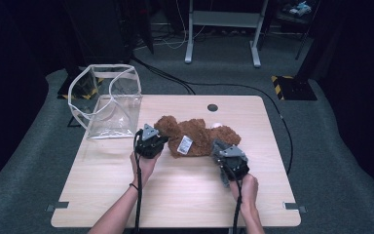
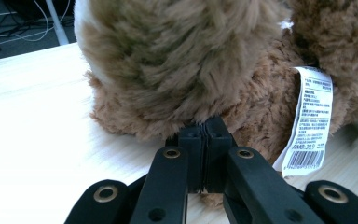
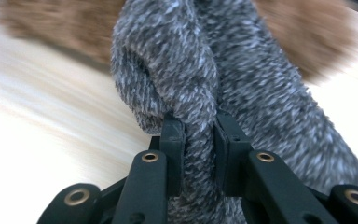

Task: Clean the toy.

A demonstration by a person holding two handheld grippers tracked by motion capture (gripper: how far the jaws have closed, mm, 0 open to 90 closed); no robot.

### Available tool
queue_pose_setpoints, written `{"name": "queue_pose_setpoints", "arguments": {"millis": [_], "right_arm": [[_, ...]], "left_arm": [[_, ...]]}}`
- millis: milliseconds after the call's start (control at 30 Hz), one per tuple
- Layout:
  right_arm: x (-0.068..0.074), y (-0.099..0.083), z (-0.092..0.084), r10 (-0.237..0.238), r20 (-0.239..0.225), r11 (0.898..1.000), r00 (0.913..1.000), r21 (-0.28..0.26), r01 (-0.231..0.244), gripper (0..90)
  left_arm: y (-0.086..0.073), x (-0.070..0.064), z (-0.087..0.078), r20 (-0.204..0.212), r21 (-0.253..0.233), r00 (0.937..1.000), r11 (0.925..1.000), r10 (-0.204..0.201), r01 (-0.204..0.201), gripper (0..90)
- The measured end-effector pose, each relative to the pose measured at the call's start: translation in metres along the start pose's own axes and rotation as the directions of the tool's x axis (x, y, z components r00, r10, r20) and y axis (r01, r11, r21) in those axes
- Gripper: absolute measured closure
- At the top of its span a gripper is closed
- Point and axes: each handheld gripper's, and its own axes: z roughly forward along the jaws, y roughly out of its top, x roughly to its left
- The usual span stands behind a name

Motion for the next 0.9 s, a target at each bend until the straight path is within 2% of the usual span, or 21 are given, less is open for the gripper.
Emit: {"name": "queue_pose_setpoints", "arguments": {"millis": [133, 200, 300, 367, 433, 500, 533, 633, 700, 800, 867, 900], "right_arm": [[-0.02, -0.006, -0.006, 0.06, 0.023, 0.998, 0.9979, -0.009, -0.06, 76.1], [-0.021, -0.007, -0.008, 0.051, 0.007, 0.999, 0.9987, -0.016, -0.051, 76.0], [-0.009, -0.001, -0.009, 0.024, -0.067, 0.999, 0.9975, -0.045, -0.027, 75.9], [0.004, 0.005, -0.007, -0.005, -0.117, 0.998, 0.9931, -0.062, -0.002, 75.8], [0.015, 0.013, -0.001, -0.02, -0.125, 0.998, 0.9919, -0.059, 0.013, 75.8], [0.016, 0.017, 0.003, -0.029, -0.122, 0.998, 0.992, -0.052, 0.023, 76.0], [0.014, 0.018, 0.004, -0.019, -0.115, 0.999, 0.9932, -0.049, 0.013, 76.0], [-0.002, 0.013, 0.0, 0.013, -0.082, 0.999, 0.9965, -0.036, -0.016, 76.1], [-0.019, 0.005, -0.002, 0.043, -0.042, 0.999, 0.9982, -0.024, -0.044, 76.1], [-0.049, -0.008, -0.003, 0.133, 0.006, 0.991, 0.9911, 0.008, -0.133, 76.0], [-0.063, -0.011, -0.002, 0.156, 0.009, 0.988, 0.9877, 0.013, -0.156, 75.9], [-0.065, -0.011, -0.003, 0.166, 0.01, 0.986, 0.9861, 0.004, -0.166, 75.8]], "left_arm": [[0.0, 0.0, 0.0, 0.005, 0.003, 1.0, 1.0, -0.004, 0.004, 88.7], [-0.001, 0.0, 0.001, 0.003, 0.0, 1.0, 1.0, -0.003, 0.003, 88.7], [-0.001, -0.001, 0.001, 0.005, -0.002, 1.0, 1.0, 0.0, 0.0, 88.7], [-0.002, -0.001, 0.001, 0.006, 0.001, 1.0, 1.0, -0.002, 0.002, 88.7], [-0.002, 0.0, 0.002, 0.006, 0.003, 1.0, 1.0, 0.001, -0.001, 88.7], [-0.002, 0.001, 0.002, 0.008, 0.004, 1.0, 1.0, 0.002, -0.002, 88.7], [-0.002, 0.001, 0.001, 0.009, 0.005, 0.9999, 1.0, 0.004, -0.004, 88.7], [-0.002, 0.001, 0.001, 0.014, 0.007, 0.9999, 0.9999, 0.008, -0.008, 88.7], [-0.002, 0.002, 0.001, 0.015, 0.004, 0.9999, 1.0, 0.005, -0.005, 88.7], [-0.002, 0.002, 0.002, 0.016, 0.0, 0.9999, 1.0, -0.001, 0.001, 88.7], [-0.002, 0.002, 0.002, 0.016, 0.005, 0.9999, 1.0, 0.0, 0.0, 88.7], [-0.002, 0.002, 0.002, 0.017, 0.009, 0.9999, 1.0, 0.001, -0.001, 88.7]]}}
